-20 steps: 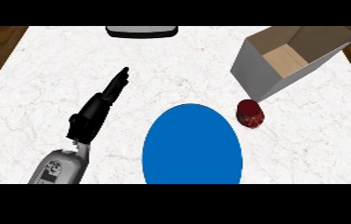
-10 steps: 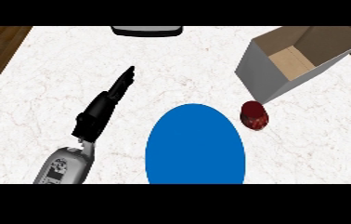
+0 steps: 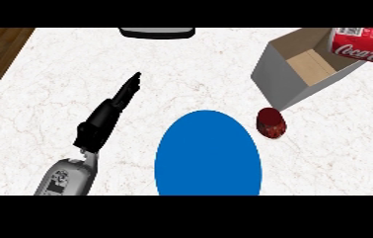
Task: Pick the can from the plate and place it in the cardboard box
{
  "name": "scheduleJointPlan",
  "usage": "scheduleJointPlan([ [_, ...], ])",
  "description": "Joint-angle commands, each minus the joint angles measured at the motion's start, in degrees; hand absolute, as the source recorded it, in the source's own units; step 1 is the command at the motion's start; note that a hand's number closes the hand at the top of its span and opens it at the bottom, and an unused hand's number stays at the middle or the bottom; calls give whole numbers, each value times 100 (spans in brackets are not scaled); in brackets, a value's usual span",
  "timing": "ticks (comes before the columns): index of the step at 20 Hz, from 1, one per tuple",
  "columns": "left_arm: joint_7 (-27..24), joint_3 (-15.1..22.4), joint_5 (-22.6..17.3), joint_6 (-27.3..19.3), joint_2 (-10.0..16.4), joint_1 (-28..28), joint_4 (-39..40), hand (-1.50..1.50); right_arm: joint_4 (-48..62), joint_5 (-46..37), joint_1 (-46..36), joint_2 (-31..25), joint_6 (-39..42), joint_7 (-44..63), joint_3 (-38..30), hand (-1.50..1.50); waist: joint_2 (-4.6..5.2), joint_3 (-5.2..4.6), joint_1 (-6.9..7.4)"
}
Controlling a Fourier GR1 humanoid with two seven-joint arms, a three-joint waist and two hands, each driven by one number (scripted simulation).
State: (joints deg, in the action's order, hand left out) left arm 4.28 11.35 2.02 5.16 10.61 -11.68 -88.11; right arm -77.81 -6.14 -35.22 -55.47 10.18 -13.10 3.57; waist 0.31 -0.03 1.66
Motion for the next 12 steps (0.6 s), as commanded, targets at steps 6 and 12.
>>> scheduleJointPlan([
  [6, 491, 21, 249, -207, -307, -377, -116, 0, 1681, -1435, -1004, 1205, -336, -383, 645, 150, -11, 4, -53],
  [12, 31, -160, 47, 190, 70, 180, -144, 0, 3151, -1179, -1020, 1808, 41, -529, 547, -150, 13, 7, 35],
])
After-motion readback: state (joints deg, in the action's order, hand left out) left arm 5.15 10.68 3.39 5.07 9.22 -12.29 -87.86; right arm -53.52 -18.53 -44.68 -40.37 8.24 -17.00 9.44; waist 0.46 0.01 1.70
